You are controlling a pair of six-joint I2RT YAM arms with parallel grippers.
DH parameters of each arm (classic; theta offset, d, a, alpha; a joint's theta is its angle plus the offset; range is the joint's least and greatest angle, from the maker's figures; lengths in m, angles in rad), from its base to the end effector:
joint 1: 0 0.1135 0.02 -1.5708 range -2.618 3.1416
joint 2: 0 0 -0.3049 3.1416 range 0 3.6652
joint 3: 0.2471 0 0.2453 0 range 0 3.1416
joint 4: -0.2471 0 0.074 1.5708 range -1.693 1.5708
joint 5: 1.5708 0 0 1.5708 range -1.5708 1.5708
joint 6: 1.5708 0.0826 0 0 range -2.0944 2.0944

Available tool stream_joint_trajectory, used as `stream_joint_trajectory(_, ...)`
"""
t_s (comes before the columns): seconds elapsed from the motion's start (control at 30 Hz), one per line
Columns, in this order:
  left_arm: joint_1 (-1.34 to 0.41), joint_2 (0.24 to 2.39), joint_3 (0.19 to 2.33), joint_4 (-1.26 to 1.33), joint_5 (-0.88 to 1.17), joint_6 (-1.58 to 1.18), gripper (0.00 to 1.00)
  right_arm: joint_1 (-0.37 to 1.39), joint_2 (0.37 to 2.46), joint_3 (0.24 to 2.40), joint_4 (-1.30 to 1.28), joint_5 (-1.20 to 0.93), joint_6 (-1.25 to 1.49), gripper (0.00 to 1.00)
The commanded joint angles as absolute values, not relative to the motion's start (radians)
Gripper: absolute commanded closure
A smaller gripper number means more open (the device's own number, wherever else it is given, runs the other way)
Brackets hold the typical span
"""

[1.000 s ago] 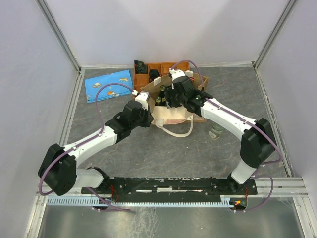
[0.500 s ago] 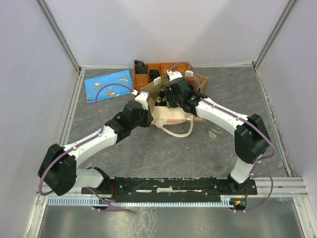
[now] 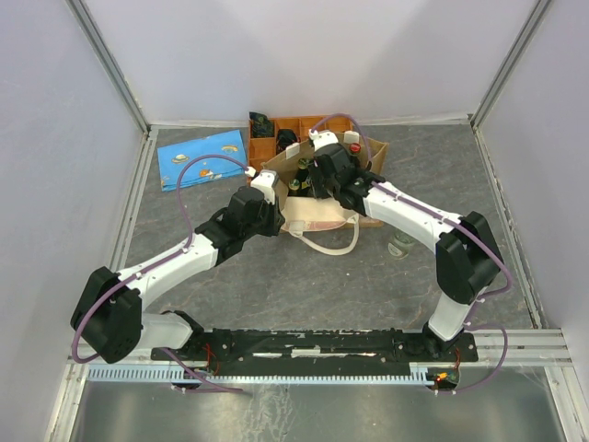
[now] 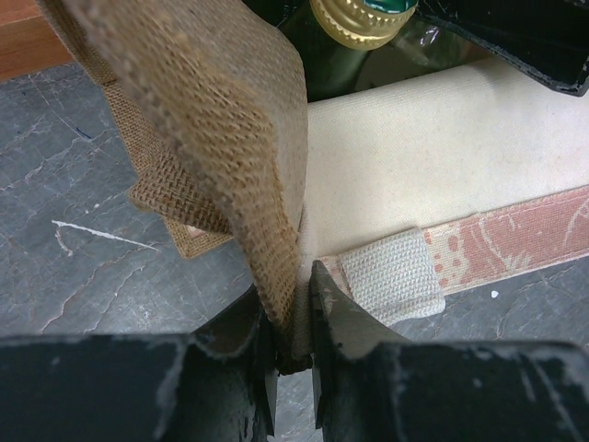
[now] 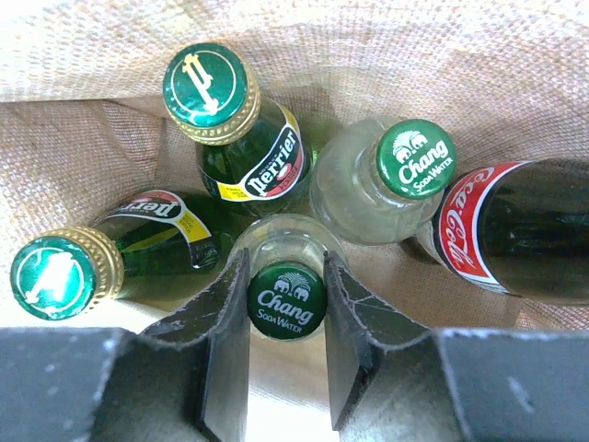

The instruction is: Take the beverage out of the canvas bag

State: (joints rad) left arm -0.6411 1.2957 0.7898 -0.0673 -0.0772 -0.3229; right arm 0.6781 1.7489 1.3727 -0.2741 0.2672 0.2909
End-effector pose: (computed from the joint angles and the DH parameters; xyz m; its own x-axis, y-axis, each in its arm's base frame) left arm 0.2488 -0.1777 0.2594 -0.5849 0.0417 -0.8100 0.3783 0.8974 -0.2269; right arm 0.3560 0.2588 0.2890 -0.5783 -0.1106 -0.8083 -0.2876 0.9548 0.0751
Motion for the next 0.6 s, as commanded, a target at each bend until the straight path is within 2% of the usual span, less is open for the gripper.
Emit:
stream_joint_trajectory(0.0, -0.643, 1.298, 0.807, -0.114, -0.094, -0.276, 0.97, 0.680, 1.683, 1.423, -0.281, 0.282, 0.246, 1.00)
stream_joint_trajectory(0.57, -0.643, 1.305, 0.804, -0.110, -0.097, -0.273, 0.97, 0.699, 1.526, 1.537, -0.264, 0.268, 0.172, 1.00)
